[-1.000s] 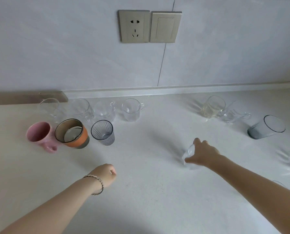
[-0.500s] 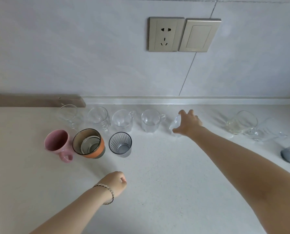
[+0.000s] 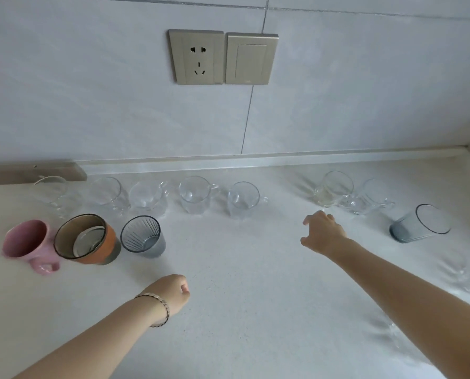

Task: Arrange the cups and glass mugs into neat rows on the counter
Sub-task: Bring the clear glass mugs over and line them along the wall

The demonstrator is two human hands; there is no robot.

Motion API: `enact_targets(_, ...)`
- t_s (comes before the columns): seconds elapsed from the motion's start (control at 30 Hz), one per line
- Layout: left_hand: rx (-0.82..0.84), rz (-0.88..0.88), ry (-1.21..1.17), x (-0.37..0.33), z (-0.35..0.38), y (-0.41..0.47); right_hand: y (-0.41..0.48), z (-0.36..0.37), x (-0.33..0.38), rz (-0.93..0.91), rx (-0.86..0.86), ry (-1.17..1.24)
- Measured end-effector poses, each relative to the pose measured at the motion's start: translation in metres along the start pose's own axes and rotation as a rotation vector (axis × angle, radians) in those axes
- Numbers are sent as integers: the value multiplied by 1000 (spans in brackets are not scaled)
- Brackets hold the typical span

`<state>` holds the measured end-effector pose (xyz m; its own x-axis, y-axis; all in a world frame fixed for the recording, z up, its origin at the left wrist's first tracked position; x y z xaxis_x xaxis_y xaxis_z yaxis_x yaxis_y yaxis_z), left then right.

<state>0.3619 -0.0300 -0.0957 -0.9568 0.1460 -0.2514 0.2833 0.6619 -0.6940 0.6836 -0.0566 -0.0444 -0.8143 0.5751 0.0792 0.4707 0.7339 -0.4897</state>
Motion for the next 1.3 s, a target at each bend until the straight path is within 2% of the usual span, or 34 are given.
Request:
enact_targets(0.27,-39,23,28,-55,11,8,51,-45,-68,96,-255,100)
enact_targets(0.57,-59,-17,15,-56,13,3,80,-33,-83,-44,-293,-93)
enact_targets(0.8,-61,-50,-16,-33,13,-12,42,-23,-80,-212,-251,-116)
enact_targets(1.03,-45,-90,-80,9,13,-34,-38,2,-33,-436,-235,-30)
enact_targets(1.2,-35,-126,-109,48,16,-52,-78,25,40,-577,-203,36)
enact_targets(1.3,-34,-152,-122,71,14,-61,-82,41,91,-586,-190,26)
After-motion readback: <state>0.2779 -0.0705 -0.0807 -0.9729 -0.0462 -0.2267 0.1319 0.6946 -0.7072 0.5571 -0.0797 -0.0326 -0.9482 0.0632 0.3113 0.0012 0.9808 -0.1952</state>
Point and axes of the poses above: each hand's wrist, its own y-axis towards the middle knuckle, its own z-axis out of the palm, x = y × z, the point moved 1 cm from there along y, towards the middle knuckle, and after that the axes turned 5 degrees about y, right-handed, at the moved point
